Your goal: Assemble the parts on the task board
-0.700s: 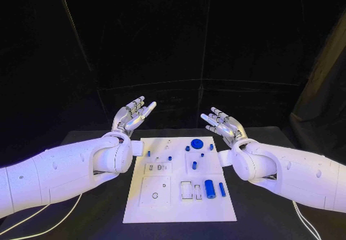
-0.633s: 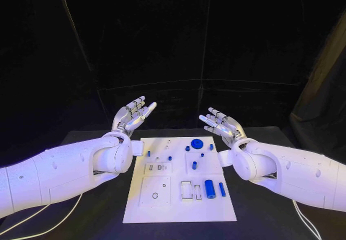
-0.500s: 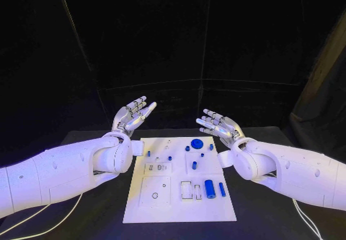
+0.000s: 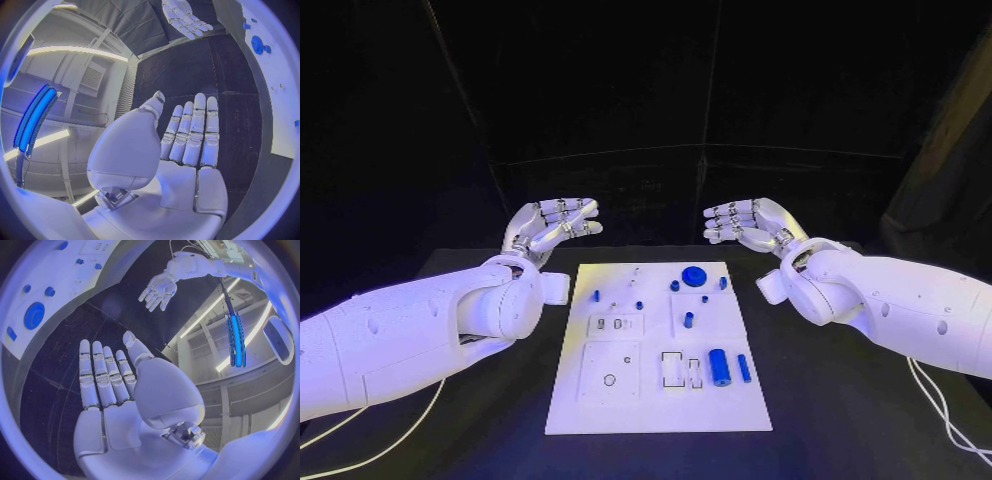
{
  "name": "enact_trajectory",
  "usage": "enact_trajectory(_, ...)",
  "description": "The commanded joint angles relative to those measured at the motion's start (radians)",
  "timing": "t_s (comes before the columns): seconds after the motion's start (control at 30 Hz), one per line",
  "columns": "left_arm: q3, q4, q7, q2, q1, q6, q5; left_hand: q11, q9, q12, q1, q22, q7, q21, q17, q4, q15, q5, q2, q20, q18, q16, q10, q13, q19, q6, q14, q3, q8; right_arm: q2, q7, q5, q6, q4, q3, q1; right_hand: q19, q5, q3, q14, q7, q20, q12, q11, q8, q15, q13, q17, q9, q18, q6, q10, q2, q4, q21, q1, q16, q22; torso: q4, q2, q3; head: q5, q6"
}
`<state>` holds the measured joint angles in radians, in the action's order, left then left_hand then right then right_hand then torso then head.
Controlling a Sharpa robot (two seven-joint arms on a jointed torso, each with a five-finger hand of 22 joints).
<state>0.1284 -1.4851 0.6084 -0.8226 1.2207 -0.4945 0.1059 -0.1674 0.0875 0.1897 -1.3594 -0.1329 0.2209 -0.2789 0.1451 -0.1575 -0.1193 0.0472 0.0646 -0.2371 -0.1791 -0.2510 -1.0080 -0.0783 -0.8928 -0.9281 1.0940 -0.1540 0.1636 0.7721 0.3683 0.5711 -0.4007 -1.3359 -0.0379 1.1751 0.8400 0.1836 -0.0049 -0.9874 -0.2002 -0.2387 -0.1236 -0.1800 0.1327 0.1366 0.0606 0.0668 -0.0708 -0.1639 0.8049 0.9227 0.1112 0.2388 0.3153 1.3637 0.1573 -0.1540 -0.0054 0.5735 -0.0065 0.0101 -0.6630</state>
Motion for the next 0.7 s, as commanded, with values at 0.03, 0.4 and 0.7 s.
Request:
enact_trajectory(0.03, -0.001, -0.025, -0.005, -0.015, 0.004, 0.068, -0.049, 0.008, -0.007, 0.001, -0.011, 0.007, -0.004, 0.000, 0.008, 0.015, 0.009, 0.002, -0.005, 0.009, -0.007, -0.002, -0.033, 0.002, -0.025, -0.017, 0.027, 0.002, -0.005, -0.002, -0.074, 0.263, 0.020, 0.005, 0.001, 0.022, 0.129, 0.033, 0.039, -0.210, -0.006, 0.057, -0.001, 0.037, 0.009, -0.055, 0.002, 0.011, 0.002, -0.018, 0.156, 0.171, -0.010, 0.052, 0.115, 0.027, 0.029, -0.051, 0.0069, 0.022, 0.0000, 0.004, 0.005)
enact_trajectory(0.4, -0.002, -0.148, -0.032, -0.090, 0.015, 0.093, -0.059, 0.009, -0.020, -0.032, -0.011, 0.026, -0.004, 0.023, 0.020, 0.044, 0.009, 0.003, -0.011, 0.012, -0.005, 0.026, -0.053, 0.011, -0.043, -0.031, 0.035, -0.006, -0.028, -0.051, -0.318, 0.738, 0.082, 0.021, 0.002, 0.086, 0.218, -0.019, 0.083, -0.486, 0.027, 0.129, 0.053, 0.081, -0.026, -0.127, 0.004, 0.104, 0.004, -0.020, 0.224, 0.263, -0.057, 0.048, 0.394, -0.008, 0.127, -0.217, 0.0265, 0.077, -0.0067, 0.018, 0.023)
enact_trajectory(0.7, -0.002, -0.196, -0.038, -0.093, 0.018, 0.102, -0.052, 0.005, -0.022, -0.049, -0.001, 0.036, -0.001, 0.036, 0.024, 0.054, 0.005, 0.003, -0.011, 0.009, -0.005, 0.043, -0.051, 0.012, -0.043, -0.033, 0.031, -0.003, -0.040, -0.095, -0.414, 0.983, 0.174, 0.032, 0.003, 0.096, 0.245, -0.027, 0.121, -0.520, 0.037, 0.139, 0.060, 0.090, -0.060, -0.140, 0.004, 0.227, 0.003, -0.018, 0.231, 0.241, -0.077, 0.047, 0.518, -0.044, 0.293, -0.289, 0.0449, 0.118, -0.0137, 0.040, 0.049)
